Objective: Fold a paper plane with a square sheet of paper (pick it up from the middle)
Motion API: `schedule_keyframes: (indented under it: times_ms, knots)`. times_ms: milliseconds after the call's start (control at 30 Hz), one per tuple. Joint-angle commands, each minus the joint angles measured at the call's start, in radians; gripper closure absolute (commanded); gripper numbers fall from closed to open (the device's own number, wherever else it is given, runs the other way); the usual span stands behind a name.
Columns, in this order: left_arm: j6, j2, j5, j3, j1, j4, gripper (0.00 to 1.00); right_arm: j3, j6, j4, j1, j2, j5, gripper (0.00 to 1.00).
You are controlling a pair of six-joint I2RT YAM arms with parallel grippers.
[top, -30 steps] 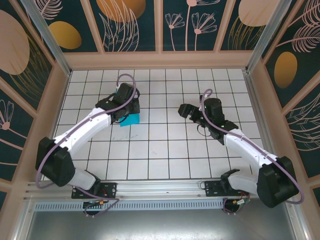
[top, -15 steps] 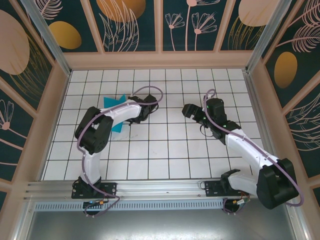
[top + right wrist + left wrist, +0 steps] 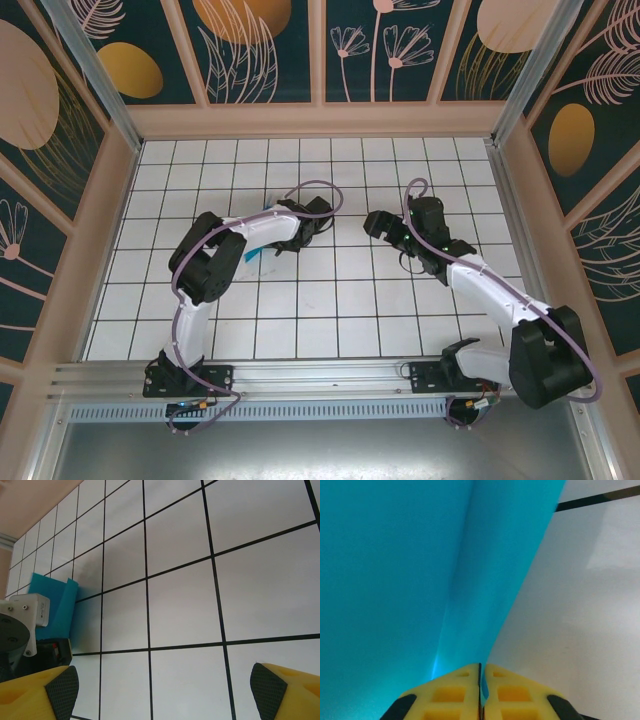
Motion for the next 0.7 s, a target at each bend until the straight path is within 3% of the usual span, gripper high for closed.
schedule_keyframes:
  times_ms: [0,200,367,567,667]
  knots:
    - [0.013,0.002,0.086,0.040,-0.005,0.036,0.83,0.032,-0.010,-0.015,-0.010,0.012,0.016,0.09]
    - [0.087,-0.186,0.454,-0.045,-0.005,0.302,0.52,0.032,0.001,-0.009,-0.016,0.026,0.005,0.09]
    - [0.070,-0.320,0.619,-0.099,0.012,0.453,0.30,0.040,0.021,0.017,-0.016,0.054,-0.045,0.09]
    - [-0.008,-0.468,0.704,-0.243,0.113,0.588,0.20,0.029,0.036,0.061,-0.006,0.081,-0.101,0.09]
    - [-0.036,-0.492,0.754,-0.333,0.185,0.651,0.21,0.015,0.034,0.093,0.009,0.084,-0.118,0.08]
